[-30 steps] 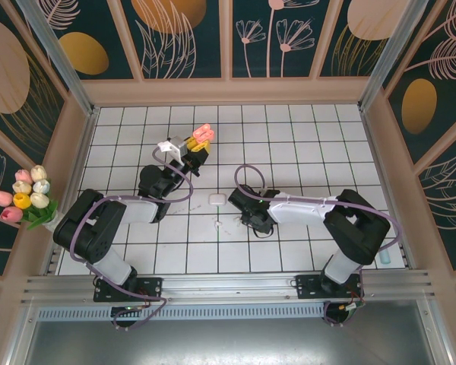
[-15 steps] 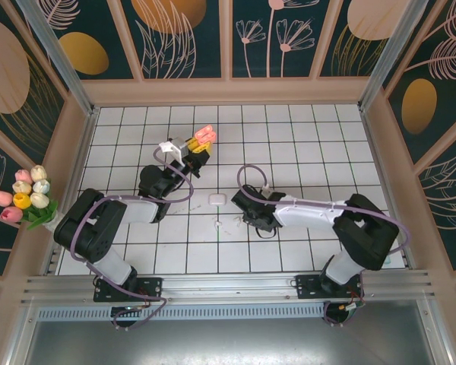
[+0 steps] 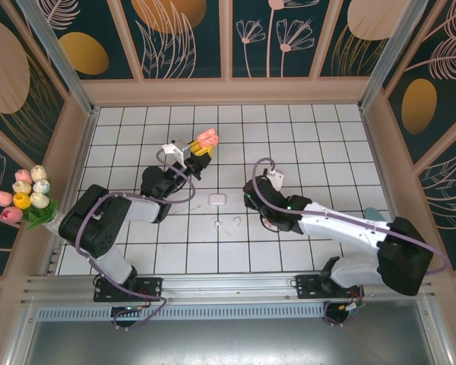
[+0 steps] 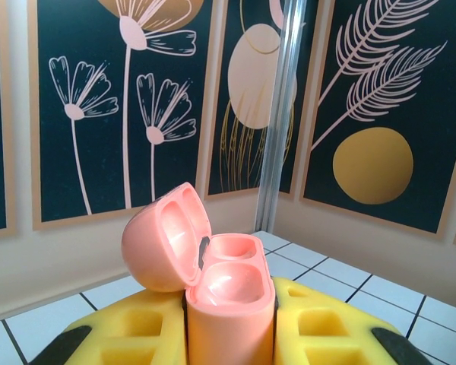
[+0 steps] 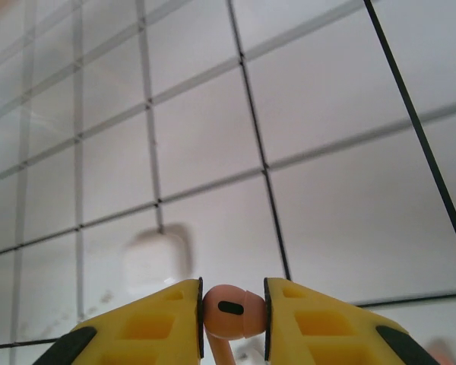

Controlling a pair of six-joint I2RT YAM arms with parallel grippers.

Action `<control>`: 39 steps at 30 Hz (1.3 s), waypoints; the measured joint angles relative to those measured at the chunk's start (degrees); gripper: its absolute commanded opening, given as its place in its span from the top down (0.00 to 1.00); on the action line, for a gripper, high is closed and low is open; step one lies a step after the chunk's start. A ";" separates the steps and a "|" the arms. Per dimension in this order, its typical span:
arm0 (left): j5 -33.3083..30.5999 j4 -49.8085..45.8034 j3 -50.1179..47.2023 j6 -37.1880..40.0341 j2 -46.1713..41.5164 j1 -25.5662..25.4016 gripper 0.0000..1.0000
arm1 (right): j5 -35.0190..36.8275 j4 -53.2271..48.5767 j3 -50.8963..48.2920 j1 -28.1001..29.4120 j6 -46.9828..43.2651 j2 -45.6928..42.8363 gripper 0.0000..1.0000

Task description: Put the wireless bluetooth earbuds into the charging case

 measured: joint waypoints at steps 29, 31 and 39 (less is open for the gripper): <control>-4.17 -9.09 8.31 10.45 2.93 -8.09 1.00 | -17.53 33.57 2.14 -11.82 -28.48 -9.97 0.73; -5.33 -10.62 9.14 11.47 2.93 -8.50 1.00 | -18.78 34.77 2.40 -11.93 -28.83 -9.51 0.73; -7.87 -13.94 11.37 12.15 2.86 -9.66 1.00 | -22.18 39.52 2.49 -12.50 -29.27 -8.13 0.74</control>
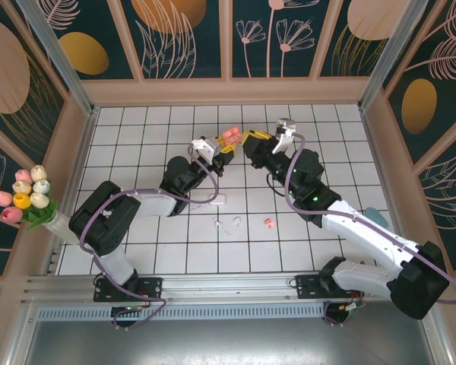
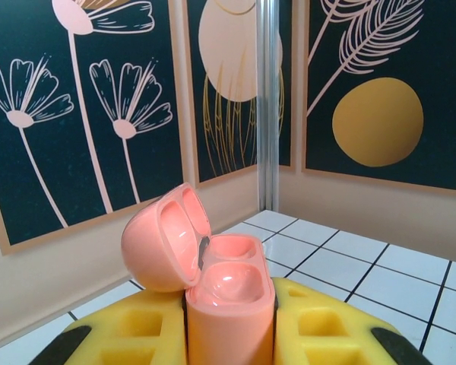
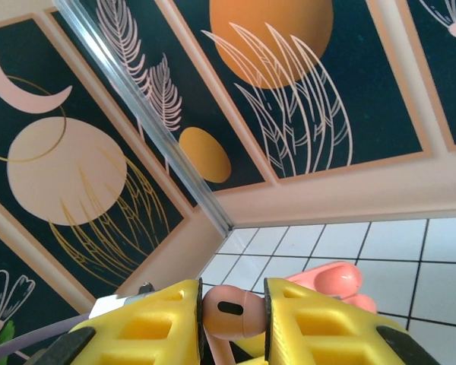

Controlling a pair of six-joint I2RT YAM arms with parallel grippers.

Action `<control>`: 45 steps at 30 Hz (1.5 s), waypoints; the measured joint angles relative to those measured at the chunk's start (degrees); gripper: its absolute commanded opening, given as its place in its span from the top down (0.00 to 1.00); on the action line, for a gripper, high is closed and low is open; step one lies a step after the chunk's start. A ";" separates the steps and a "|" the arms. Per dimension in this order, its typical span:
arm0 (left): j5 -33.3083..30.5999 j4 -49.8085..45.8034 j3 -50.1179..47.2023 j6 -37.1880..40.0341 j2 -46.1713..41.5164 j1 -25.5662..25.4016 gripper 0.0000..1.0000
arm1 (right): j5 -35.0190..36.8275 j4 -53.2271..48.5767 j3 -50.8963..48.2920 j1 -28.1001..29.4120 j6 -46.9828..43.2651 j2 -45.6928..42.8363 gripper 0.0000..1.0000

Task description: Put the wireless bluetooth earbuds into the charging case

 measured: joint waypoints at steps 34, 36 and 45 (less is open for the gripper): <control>0.22 -3.76 2.97 0.81 -4.22 -3.30 1.00 | -6.73 12.37 -2.27 -3.65 3.76 8.66 0.76; 0.22 -3.82 3.02 0.81 -4.44 -3.30 1.00 | -6.75 12.63 -2.27 -3.65 3.98 8.92 0.76; 0.42 -4.81 3.41 0.81 -4.50 -3.30 1.00 | -8.02 13.25 -2.27 -3.65 4.13 9.29 0.76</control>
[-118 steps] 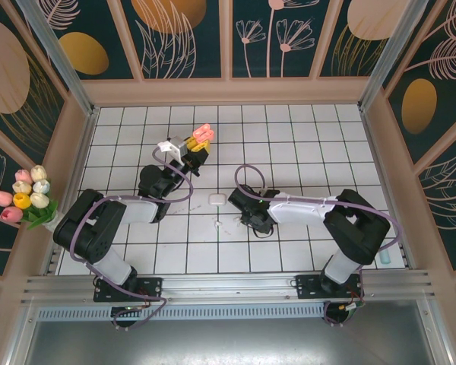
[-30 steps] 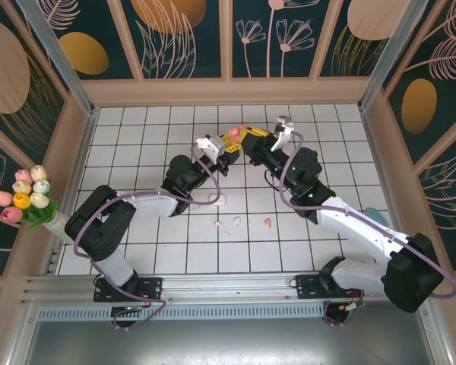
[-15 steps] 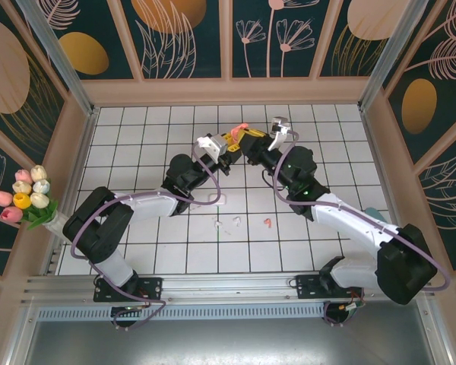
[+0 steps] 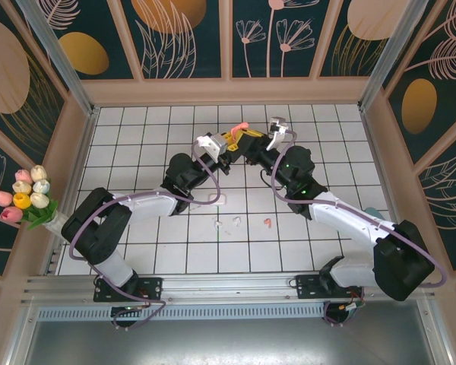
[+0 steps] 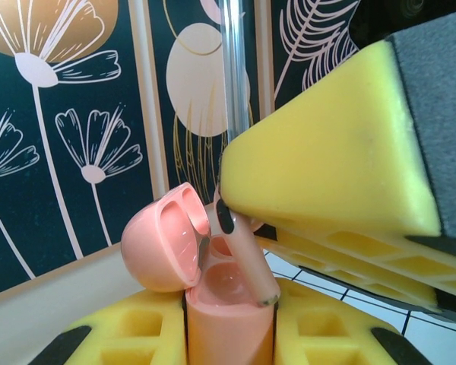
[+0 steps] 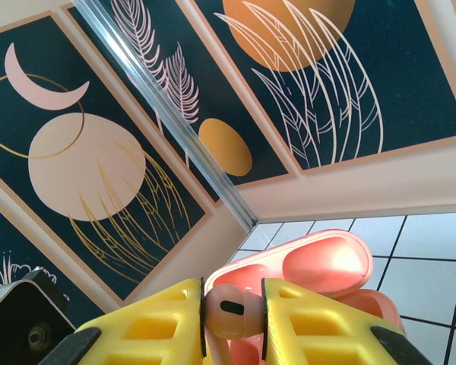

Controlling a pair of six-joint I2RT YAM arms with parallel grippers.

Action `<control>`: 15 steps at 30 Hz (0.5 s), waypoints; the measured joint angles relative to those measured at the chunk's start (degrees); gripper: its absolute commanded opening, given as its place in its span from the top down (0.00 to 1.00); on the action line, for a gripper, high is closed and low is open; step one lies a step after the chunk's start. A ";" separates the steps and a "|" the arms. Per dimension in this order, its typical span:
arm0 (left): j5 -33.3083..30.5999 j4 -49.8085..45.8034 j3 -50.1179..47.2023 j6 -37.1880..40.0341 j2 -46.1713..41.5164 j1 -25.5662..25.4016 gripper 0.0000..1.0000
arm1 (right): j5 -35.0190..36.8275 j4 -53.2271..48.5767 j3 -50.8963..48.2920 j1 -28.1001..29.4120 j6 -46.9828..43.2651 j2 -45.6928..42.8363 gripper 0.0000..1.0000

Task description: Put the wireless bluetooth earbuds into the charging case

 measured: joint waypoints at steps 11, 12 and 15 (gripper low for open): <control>0.44 -1.07 0.22 0.00 0.00 0.00 1.00 | -0.15 0.63 0.00 -0.13 0.00 0.76 0.77; 0.46 -1.22 0.22 0.00 0.00 0.00 1.00 | -0.13 0.68 0.00 -0.22 0.00 0.85 0.77; 0.57 -1.33 0.22 0.00 0.00 0.00 1.00 | -0.11 0.74 -0.02 -0.66 0.00 0.90 0.77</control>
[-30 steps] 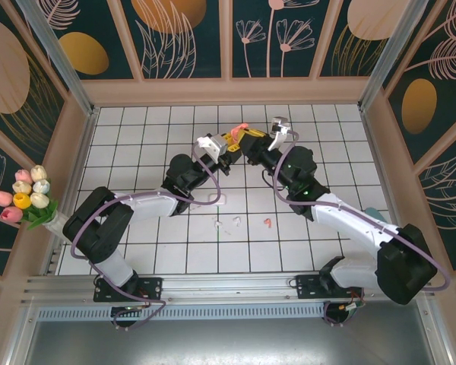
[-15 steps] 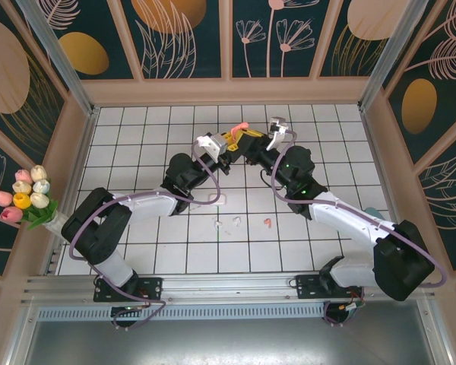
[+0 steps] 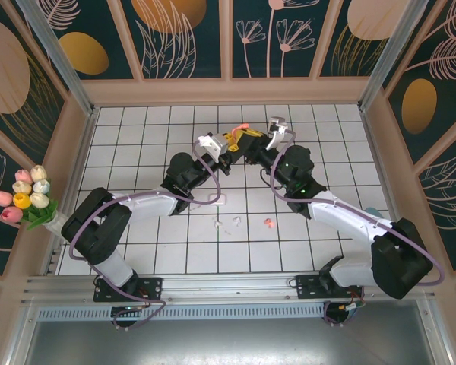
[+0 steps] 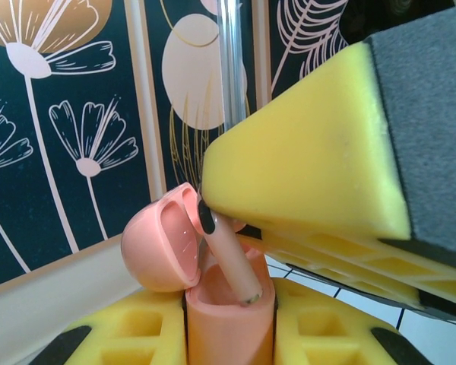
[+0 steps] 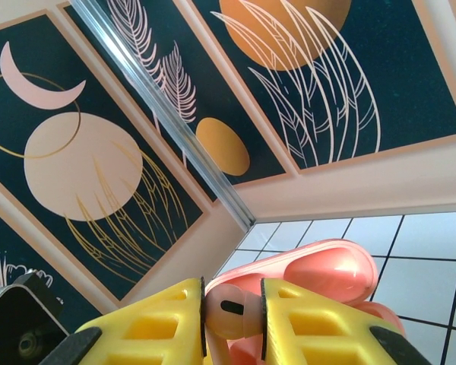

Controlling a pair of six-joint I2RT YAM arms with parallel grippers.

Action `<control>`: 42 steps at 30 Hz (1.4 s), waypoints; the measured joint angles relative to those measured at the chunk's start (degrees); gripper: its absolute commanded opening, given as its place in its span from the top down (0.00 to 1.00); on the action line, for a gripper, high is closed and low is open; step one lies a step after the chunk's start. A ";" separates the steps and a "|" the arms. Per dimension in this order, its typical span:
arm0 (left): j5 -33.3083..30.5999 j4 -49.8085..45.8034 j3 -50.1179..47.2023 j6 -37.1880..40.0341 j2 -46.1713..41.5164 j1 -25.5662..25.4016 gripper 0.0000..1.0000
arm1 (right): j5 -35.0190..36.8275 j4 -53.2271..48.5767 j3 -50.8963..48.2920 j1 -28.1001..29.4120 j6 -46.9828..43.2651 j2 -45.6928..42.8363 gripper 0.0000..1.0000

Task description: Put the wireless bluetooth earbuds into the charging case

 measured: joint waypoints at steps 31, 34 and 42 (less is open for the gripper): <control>-0.13 -1.36 0.76 0.00 0.48 -0.11 1.00 | -0.48 3.06 -1.29 -0.55 1.25 1.03 0.80; -0.13 -1.68 0.83 0.00 0.61 -0.22 1.00 | -0.48 3.08 -1.60 -0.50 1.09 1.01 0.80; -0.09 -2.23 0.85 0.00 0.66 -0.28 1.00 | -0.48 3.08 -2.05 -0.28 -0.07 0.81 0.80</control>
